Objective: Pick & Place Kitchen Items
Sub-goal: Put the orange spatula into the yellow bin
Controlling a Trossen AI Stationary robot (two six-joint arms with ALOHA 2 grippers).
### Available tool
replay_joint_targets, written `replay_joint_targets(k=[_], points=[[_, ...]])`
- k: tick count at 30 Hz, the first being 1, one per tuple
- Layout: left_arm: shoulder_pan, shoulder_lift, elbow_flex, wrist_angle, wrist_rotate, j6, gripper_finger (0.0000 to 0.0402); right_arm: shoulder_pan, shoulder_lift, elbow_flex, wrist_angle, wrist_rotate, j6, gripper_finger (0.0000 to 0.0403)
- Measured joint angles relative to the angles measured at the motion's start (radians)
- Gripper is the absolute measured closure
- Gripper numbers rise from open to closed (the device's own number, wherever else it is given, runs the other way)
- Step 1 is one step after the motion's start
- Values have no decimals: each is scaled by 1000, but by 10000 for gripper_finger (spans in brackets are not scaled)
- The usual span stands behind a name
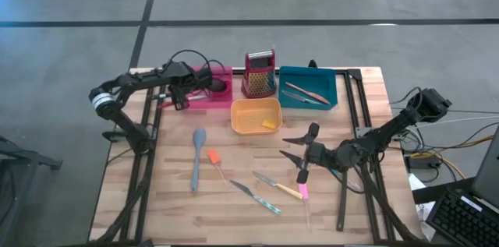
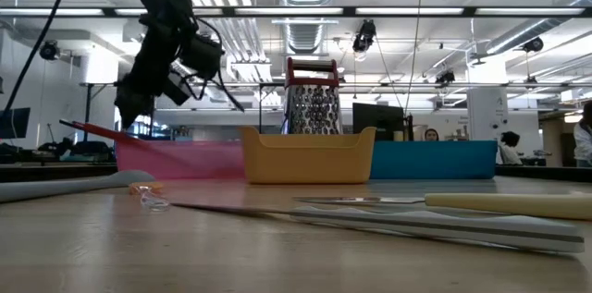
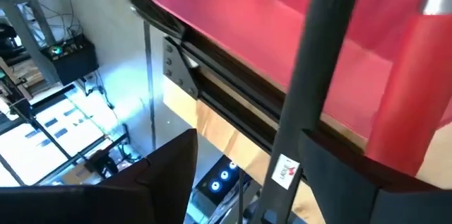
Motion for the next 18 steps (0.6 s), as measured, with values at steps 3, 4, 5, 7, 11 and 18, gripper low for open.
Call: replay_joint_targets(k=[3,4,5,7,11,18], points=[[-8,-28,31,-10,28,-6,152,0,0,0,0,0,0,231],[-9,-38,43,-14,44,-10,152,0,0,0,0,0,0,229],[-11,-50,55,-17,60,-15,152,0,0,0,0,0,0,226],[-16,-77,79,-18,97,-23,152,0,0,0,0,0,0,220],[-23,-141,127,-17,152,-43,152,-3,0,0,0,0,3,212],[-53,-266,198,6,237,-100,152,-4,0,0,-1,0,3,209]])
